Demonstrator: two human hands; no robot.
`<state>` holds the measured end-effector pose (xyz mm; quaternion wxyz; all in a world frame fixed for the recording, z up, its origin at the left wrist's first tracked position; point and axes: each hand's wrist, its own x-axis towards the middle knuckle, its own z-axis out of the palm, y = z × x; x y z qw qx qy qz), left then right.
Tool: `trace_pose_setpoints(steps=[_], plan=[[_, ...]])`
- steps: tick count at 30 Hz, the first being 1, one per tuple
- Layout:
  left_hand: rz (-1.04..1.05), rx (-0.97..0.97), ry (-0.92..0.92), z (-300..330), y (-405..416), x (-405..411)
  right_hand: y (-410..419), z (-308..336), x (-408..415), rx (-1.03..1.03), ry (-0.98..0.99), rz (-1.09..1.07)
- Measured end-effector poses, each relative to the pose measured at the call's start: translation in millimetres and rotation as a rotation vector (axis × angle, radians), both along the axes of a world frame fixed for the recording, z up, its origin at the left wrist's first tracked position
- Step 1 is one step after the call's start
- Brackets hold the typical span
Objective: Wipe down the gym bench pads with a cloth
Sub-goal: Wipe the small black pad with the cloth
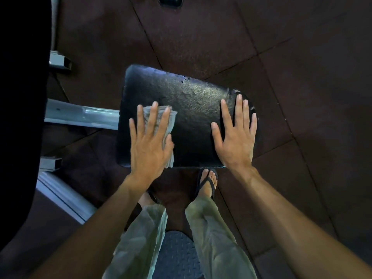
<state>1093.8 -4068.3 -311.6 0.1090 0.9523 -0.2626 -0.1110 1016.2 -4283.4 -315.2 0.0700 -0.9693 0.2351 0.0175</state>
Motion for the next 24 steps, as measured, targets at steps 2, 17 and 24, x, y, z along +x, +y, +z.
trace_pose_setpoints(steps=[2, 17, 24], plan=[[0.030, 0.015, 0.020, 1.8, 8.3, -17.4, 1.7, 0.1, -0.2, -0.012, 0.001, -0.005], [-0.112, -0.007, -0.042, -1.9, -48.9, 76.0, 2.1, 1.8, 0.5, 0.005, 0.017, -0.013], [0.049, -0.071, 0.032, 7.0, 16.2, 50.9, 4.4, 3.2, 1.5, -0.001, 0.016, -0.015]])
